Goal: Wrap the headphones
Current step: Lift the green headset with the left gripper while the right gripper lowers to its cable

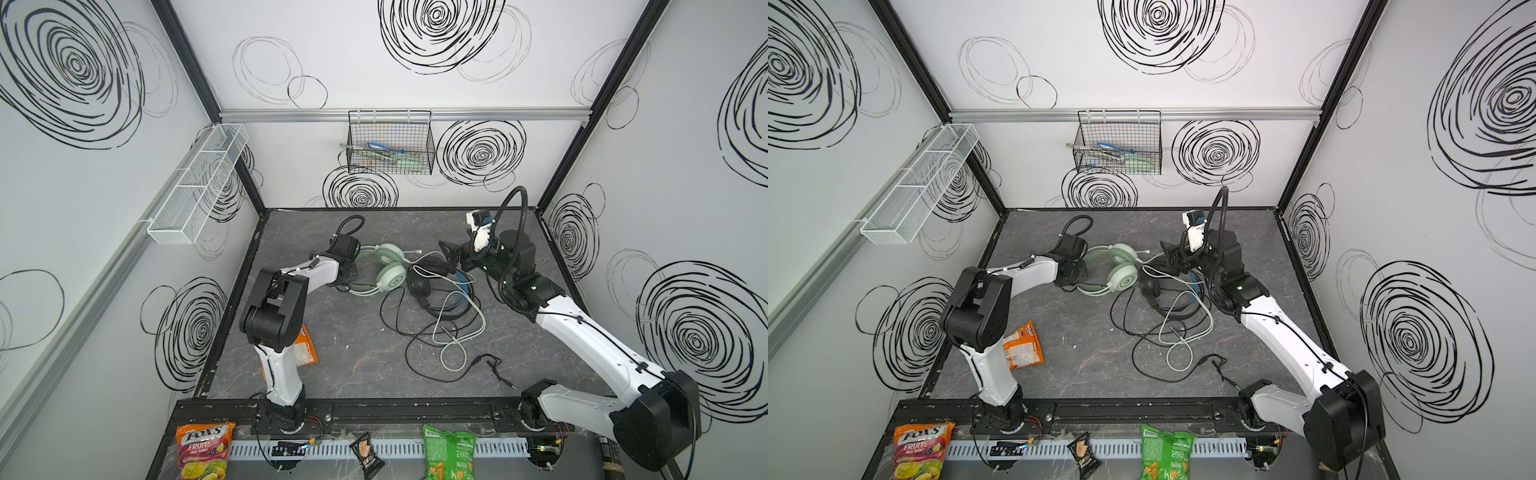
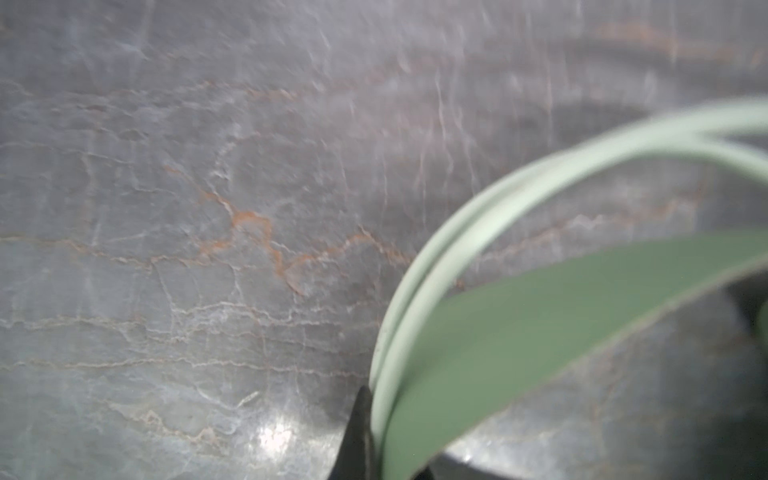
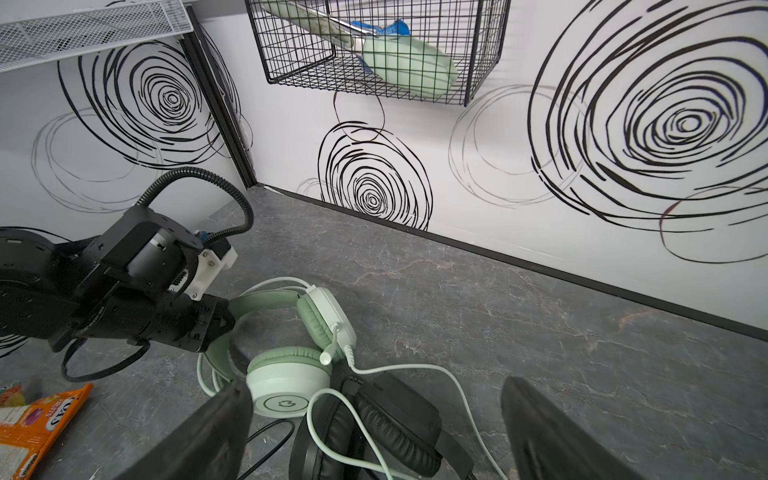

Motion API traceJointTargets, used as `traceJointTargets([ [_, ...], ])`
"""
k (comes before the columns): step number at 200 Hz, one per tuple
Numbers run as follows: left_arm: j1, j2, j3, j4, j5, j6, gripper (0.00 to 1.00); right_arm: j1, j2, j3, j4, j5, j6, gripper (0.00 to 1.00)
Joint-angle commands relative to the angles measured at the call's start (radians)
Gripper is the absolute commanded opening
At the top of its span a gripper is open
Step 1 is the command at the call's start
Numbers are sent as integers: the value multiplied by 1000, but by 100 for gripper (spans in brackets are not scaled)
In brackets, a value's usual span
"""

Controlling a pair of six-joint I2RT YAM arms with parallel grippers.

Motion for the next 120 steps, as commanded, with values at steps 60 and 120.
traceJointTargets([
  [60, 69, -183, 234, -77, -57, 174, 0, -2, -33, 19, -29, 17, -12, 97],
  [120, 32, -371, 414, -171, -141, 309, 0, -4, -136, -68, 103, -33, 6, 97],
])
